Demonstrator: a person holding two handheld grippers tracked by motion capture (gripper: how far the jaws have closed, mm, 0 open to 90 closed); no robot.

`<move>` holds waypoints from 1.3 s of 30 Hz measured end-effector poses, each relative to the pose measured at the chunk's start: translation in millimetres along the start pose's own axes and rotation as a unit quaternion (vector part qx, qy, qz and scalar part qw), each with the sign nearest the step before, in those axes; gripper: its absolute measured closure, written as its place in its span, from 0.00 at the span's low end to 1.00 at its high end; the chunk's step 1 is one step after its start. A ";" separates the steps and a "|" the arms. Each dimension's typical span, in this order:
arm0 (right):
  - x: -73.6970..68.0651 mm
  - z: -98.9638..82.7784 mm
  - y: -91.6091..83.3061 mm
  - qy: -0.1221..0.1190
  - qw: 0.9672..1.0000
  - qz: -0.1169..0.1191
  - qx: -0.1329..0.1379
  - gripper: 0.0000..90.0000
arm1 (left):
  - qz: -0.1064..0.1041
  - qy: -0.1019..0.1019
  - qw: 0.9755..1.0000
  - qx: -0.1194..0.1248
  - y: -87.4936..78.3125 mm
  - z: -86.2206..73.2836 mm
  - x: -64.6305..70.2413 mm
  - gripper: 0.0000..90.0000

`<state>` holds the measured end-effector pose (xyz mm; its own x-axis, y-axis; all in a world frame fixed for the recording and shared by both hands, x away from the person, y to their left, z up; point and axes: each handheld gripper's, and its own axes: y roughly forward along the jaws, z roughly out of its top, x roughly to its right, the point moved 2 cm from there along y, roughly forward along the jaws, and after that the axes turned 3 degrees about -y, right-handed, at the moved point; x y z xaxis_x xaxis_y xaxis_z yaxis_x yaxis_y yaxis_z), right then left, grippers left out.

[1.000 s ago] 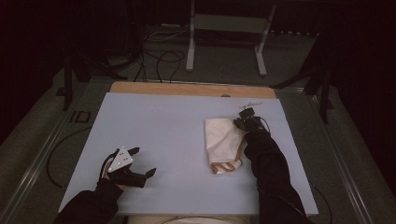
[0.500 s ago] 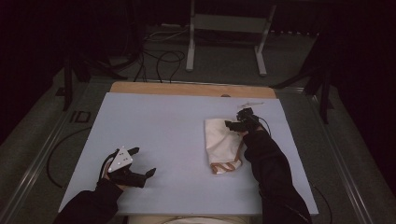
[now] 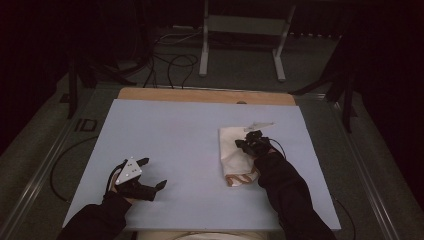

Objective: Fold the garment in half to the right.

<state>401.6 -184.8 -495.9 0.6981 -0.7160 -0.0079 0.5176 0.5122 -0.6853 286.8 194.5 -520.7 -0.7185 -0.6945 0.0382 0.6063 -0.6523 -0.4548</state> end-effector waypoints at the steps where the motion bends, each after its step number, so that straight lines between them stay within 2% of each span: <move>1: -2.7 -2.2 0.9 0.000 1.000 0.006 0.000 1.00 | 0.000 0.001 1.000 -0.001 -0.1 0.0 0.0 0.01; 3: -6.9 -8.1 2.1 0.003 1.000 0.012 -0.004 1.00 | 0.000 0.001 1.000 0.001 -0.4 0.2 0.2 0.01; 8: -13.1 -26.0 3.1 0.000 1.000 0.004 -0.019 1.00 | 0.002 0.001 1.000 0.003 -1.7 0.9 -0.4 0.01; 10: -15.2 -31.8 -1.0 0.008 1.000 0.005 -0.013 1.00 | 0.002 0.002 1.000 0.003 -1.9 1.1 -0.4 0.01; 12: -18.9 -37.0 -4.6 0.000 1.000 -0.003 -0.016 1.00 | 0.002 0.001 1.000 0.003 -2.0 1.1 -0.5 0.01; 15: -24.3 -44.6 -11.9 -0.001 1.000 -0.003 -0.014 1.00 | 0.002 0.003 1.000 0.005 -2.5 1.4 -0.4 0.01; 18: -29.7 -53.4 -20.7 -0.006 1.000 -0.007 -0.018 1.00 | 0.003 0.001 1.000 0.006 -3.5 1.7 -0.8 0.01; 22: -36.8 -74.3 -28.3 -0.012 0.999 -0.016 -0.037 1.00 | 0.003 0.001 1.000 0.008 -3.8 1.8 -0.7 0.01; 27: -35.8 -85.5 -38.1 -0.010 0.999 -0.030 -0.032 1.00 | 0.003 0.001 1.000 0.007 -3.7 1.9 -0.6 0.01; 29: -34.0 -87.7 -38.2 -0.001 0.999 -0.027 -0.025 1.00 | 0.004 0.002 1.000 0.006 -3.8 1.8 -1.1 0.01; 32: -35.6 -87.1 -37.2 -0.014 0.999 -0.032 -0.022 0.99 | 0.004 0.001 1.000 0.006 -3.7 1.7 -1.3 0.01; 34: -35.2 -86.6 -37.1 -0.006 1.000 -0.026 -0.015 0.92 | 0.004 0.001 1.000 0.006 -3.7 1.7 -1.4 0.01; 37: -36.7 -82.1 -43.2 -0.002 1.000 -0.018 0.013 0.65 | 0.005 0.001 1.000 0.007 -4.1 1.5 -1.8 0.01; 39: -36.9 -79.8 -48.3 0.000 0.999 -0.010 0.031 0.51 | 0.006 0.001 1.000 0.007 -4.6 1.5 -2.3 0.01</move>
<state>311.4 -221.0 -520.7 0.6871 -0.7266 0.0053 0.5614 0.5262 -0.6387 286.2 198.6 -517.4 -0.7120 -0.7015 0.0309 0.6194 -0.6481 -0.4431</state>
